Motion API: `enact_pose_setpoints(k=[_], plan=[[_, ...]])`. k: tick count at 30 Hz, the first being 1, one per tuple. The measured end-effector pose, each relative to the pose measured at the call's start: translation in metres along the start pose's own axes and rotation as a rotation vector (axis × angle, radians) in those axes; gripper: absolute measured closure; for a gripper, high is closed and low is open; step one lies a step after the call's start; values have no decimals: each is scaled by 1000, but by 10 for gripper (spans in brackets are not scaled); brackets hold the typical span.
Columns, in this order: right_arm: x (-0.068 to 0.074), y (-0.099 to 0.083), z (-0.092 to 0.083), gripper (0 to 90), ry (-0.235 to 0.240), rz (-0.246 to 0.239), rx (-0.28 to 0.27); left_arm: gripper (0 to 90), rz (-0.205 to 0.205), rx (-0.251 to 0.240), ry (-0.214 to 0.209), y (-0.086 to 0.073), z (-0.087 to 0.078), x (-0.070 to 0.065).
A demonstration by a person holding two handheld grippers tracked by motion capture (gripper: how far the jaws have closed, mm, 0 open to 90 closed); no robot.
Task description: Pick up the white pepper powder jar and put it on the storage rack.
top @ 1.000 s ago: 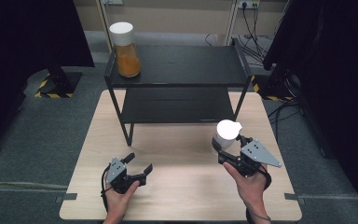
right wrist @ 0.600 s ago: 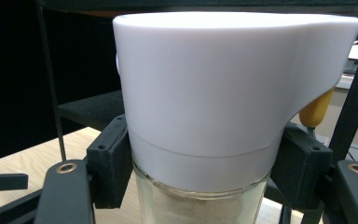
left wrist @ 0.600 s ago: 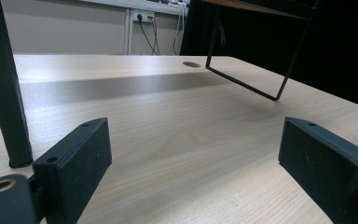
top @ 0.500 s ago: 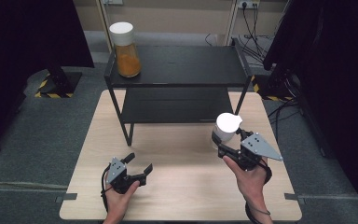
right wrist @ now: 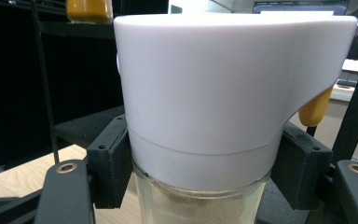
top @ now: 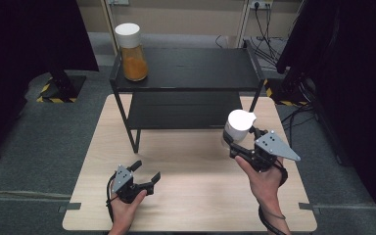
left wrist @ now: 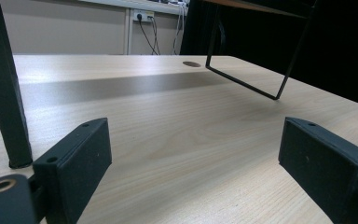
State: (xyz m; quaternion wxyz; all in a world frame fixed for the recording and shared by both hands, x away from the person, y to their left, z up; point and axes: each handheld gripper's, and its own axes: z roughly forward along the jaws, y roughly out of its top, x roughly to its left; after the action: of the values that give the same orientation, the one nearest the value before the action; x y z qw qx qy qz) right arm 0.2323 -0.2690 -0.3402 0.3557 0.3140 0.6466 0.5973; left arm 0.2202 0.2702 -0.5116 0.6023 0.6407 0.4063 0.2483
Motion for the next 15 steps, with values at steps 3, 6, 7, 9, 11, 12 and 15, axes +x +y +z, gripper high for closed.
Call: enact_pose_setpoints(k=[3, 6, 7, 9, 11, 12, 15], plan=[[0, 6, 2, 308, 3, -4, -3, 87, 1, 1, 0, 0, 0, 0], [-1, 12, 4, 308, 11, -6, -6, 87, 0, 2, -1, 0, 0, 0], [-2, 14, 5, 308, 13, -5, -8, 87, 0, 2, -1, 0, 0, 0], [-2, 18, 6, 308, 16, -4, -13, 87, 0, 2, -1, 0, 0, 0], [-2, 21, 8, 308, 15, -3, -19, 87, -2, 0, -1, 0, 0, 0], [-2, 24, 8, 308, 14, -5, -20, 87, -3, -1, -1, 0, 0, 0], [-2, 30, 10, 308, 14, -12, -22, 87, -3, 1, -2, 0, 0, 0]])
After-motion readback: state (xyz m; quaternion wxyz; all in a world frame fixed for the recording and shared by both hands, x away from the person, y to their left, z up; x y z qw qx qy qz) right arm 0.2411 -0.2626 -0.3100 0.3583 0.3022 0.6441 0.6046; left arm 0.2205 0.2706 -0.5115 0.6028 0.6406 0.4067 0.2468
